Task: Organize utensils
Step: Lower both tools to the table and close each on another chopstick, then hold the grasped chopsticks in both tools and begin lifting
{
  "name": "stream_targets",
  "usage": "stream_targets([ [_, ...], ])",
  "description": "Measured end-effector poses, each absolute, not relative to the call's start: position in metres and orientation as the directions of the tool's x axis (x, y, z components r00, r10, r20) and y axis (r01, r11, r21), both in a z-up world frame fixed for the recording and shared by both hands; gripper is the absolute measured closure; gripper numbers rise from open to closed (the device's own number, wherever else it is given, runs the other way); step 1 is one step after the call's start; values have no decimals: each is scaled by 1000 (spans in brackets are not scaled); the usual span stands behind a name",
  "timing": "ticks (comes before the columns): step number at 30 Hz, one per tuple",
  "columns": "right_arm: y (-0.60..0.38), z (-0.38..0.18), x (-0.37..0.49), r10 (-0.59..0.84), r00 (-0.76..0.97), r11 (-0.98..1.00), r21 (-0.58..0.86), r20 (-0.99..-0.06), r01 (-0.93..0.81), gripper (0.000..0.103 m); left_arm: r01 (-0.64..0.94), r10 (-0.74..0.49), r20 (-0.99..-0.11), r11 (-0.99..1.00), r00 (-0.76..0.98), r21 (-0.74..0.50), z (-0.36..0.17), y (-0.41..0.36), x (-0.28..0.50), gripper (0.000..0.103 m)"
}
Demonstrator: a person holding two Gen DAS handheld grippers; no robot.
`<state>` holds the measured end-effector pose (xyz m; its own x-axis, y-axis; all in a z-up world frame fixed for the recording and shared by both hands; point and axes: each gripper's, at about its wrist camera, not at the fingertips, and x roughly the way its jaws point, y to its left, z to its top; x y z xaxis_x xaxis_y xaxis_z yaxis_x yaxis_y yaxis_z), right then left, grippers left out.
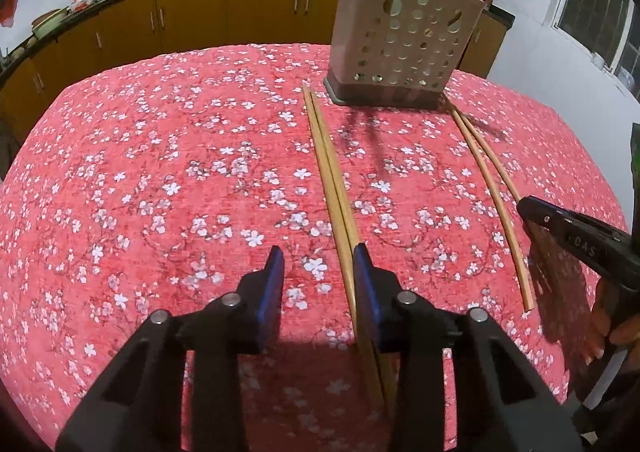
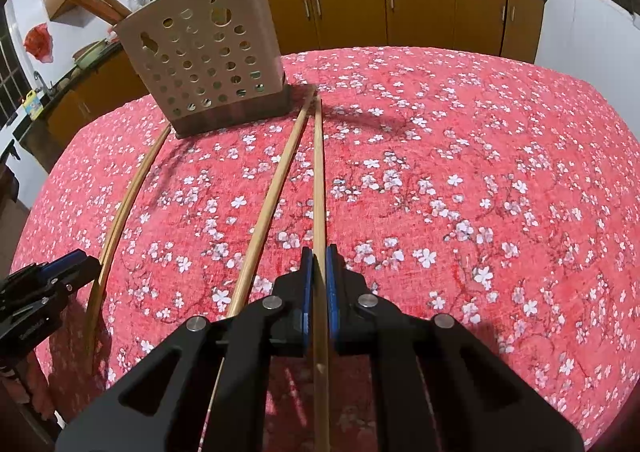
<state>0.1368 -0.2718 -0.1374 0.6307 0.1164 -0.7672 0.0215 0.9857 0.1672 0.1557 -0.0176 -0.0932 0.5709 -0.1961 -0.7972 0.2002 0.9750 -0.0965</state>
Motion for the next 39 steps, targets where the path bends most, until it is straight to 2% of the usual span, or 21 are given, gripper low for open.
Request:
stream_targets([
  [4,-271,-138,135,114,636,986,164,-763,20,95,203,-193,-791,975,581,-89,-93,-21,154,75],
  [6,-271,-138,135,113,635,986,163,-764,20,95,208,-198,-797,974,570,-93,-96,-24,153,84],
  [10,-271,-137,134,113,634,987,159,-765,17,95,218,-172,-792,975,586,-51,-97,-27,149,85],
  [12,-270,-138,134,108,636,989,149,-764,12,95,208,-165,-793,977,587,-50,-97,-25,151,95],
  [19,-279,-138,147,95,648,989,144,-756,23,95,147,-124,-787,988,604,-43,-97,1,178,95],
  [24,-293,-140,167,64,663,987,145,-746,68,96,103,-129,-780,991,612,-83,-96,26,197,95],
  [39,-304,-143,184,72,673,981,175,-736,87,95,89,-151,-769,989,621,-122,-95,35,196,94],
])
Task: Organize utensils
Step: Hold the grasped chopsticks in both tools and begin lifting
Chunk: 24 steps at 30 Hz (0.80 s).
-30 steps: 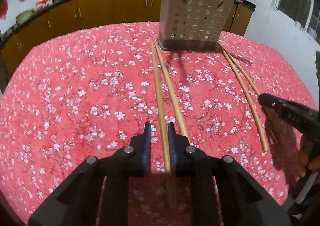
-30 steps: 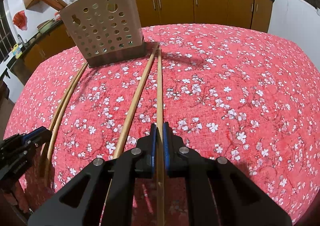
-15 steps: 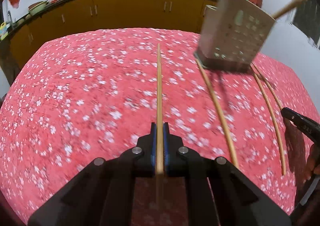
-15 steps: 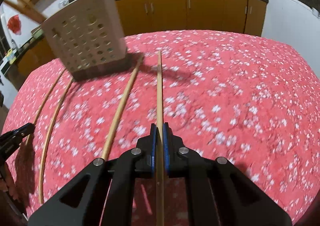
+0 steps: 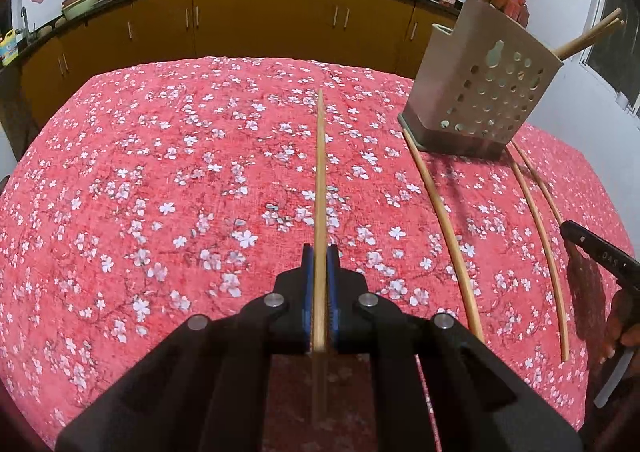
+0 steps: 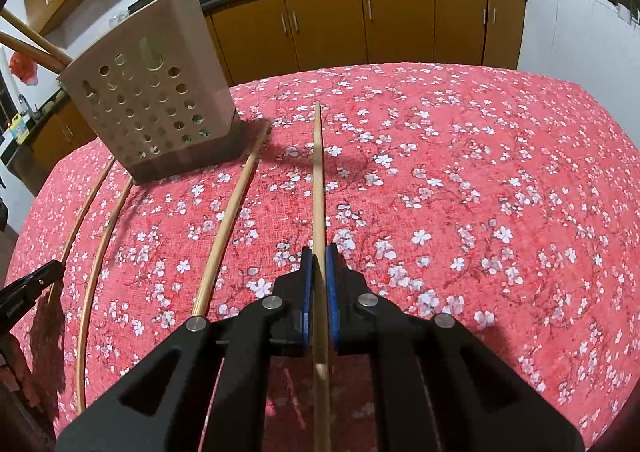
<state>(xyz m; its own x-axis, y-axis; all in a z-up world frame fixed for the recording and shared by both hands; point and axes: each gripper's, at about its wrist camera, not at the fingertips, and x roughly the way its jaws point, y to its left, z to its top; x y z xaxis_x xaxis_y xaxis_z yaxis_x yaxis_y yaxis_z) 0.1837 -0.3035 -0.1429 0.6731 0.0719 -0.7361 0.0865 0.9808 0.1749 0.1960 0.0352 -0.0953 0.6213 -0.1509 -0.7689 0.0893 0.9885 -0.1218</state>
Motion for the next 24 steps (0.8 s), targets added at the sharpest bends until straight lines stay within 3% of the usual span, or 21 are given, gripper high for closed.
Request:
stream_targets([
  [24,-296,-139,161,59,668,983,159,-742,90,95,88,-117,-773,993,623,-79,-98,27,194,94],
])
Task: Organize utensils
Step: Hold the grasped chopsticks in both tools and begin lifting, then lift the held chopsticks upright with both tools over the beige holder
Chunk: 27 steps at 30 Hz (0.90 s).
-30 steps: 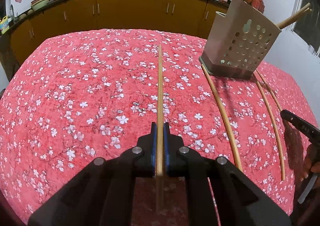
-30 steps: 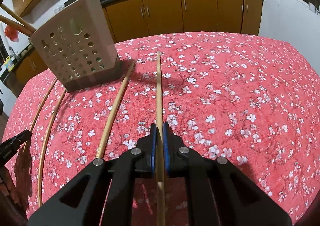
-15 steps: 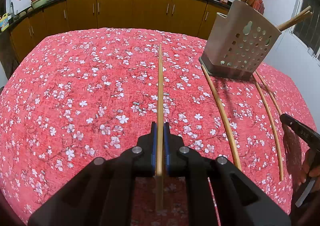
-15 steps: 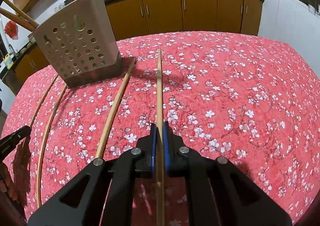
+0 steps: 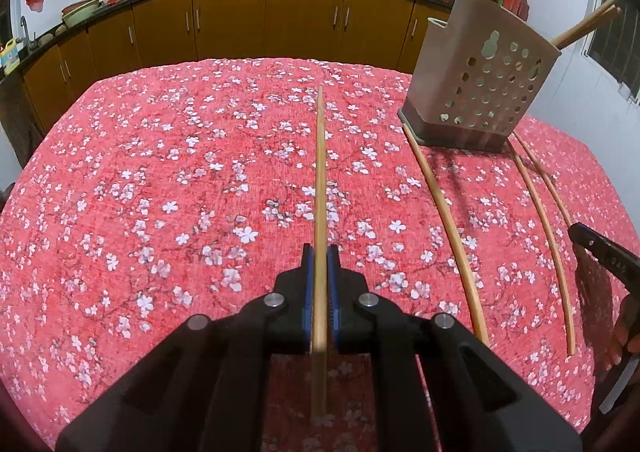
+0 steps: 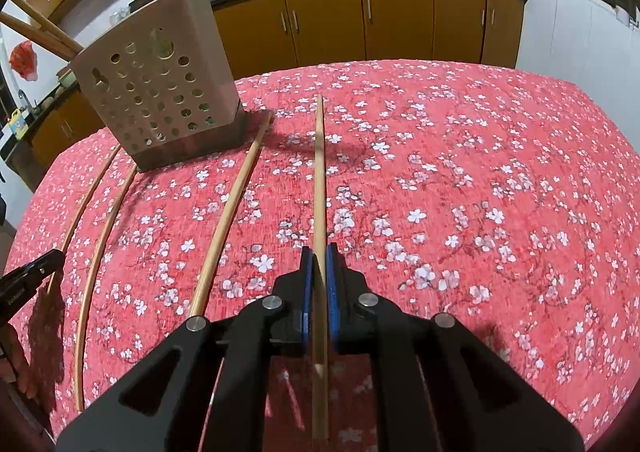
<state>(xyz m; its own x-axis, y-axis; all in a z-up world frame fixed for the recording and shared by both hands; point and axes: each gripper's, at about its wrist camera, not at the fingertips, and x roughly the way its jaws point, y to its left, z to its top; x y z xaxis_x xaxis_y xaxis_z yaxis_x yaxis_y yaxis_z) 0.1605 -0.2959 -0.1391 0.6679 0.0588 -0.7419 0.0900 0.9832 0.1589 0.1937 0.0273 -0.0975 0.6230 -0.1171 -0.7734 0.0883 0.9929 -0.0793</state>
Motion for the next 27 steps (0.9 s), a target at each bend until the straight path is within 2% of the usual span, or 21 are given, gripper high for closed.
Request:
stream_targets([
  [19,-296,-137,160,65,668,983,163,-742,85,95,107,-94,-783,994,614,-36,-97,24,196,95],
  [27,-301,-102,141,74,734,978,192,-675,78,96,97,-129,-778,991,615,-88,-76,38,190,95],
])
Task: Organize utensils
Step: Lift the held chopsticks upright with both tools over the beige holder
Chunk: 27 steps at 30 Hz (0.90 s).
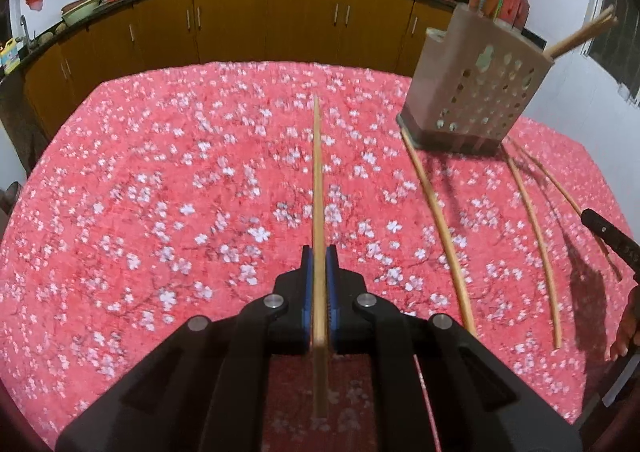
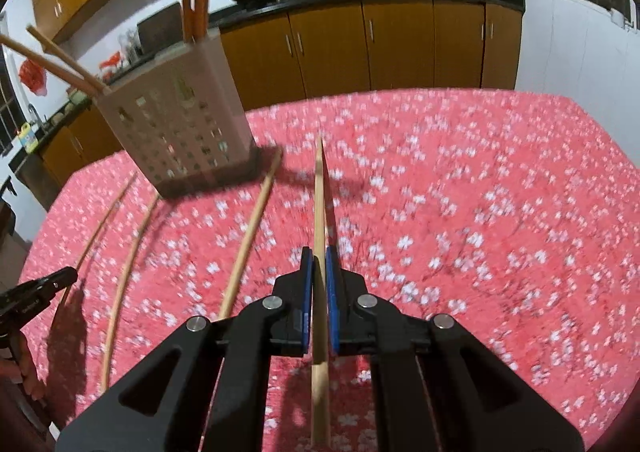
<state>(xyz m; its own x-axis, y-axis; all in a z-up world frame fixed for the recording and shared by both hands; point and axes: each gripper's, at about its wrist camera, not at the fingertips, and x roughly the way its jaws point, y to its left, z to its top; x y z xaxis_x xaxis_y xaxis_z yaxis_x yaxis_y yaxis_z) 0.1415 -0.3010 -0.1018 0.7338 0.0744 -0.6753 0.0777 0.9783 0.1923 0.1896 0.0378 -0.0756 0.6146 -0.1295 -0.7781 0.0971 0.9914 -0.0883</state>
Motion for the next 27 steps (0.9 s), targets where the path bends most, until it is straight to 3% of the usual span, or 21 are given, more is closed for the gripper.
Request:
stream_targets([
  [27,-305,-10,120,73,893,978,208,-443,23,96,174,-202,-524,979,827,-103,50,29,153,96],
])
